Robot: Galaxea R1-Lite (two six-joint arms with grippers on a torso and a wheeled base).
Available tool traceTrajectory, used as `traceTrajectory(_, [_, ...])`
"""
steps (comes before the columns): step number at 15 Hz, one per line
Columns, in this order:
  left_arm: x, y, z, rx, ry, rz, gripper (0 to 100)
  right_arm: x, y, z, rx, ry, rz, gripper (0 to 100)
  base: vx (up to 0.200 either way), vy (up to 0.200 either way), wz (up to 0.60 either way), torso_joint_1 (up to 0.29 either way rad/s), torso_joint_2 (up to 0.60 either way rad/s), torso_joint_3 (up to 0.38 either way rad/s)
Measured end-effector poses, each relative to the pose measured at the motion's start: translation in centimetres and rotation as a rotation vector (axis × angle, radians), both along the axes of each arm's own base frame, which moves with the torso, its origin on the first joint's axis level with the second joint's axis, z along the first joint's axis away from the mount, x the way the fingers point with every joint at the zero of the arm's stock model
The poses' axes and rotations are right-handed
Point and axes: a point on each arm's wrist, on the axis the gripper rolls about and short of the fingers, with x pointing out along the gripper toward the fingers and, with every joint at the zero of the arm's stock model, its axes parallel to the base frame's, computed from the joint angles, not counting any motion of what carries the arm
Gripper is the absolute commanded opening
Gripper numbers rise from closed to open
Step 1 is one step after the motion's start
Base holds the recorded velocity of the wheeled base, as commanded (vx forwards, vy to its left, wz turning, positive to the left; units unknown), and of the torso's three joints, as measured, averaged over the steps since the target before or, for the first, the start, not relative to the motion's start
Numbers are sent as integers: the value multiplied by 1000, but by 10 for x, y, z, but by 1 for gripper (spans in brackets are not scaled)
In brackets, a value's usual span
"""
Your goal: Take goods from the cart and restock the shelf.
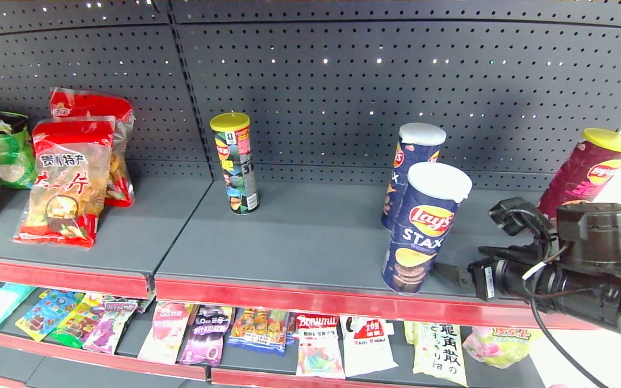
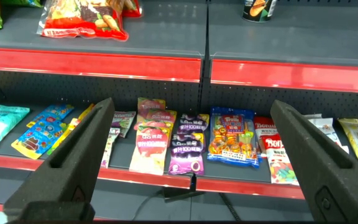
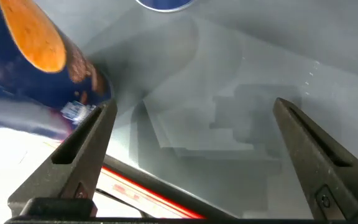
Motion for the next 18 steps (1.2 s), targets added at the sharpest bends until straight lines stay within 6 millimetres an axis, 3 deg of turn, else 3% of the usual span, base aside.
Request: traceTrajectory(18, [0, 0, 0, 0, 0, 0, 100, -4, 13, 1, 1, -6, 54, 100, 0, 0, 0, 0, 0, 0])
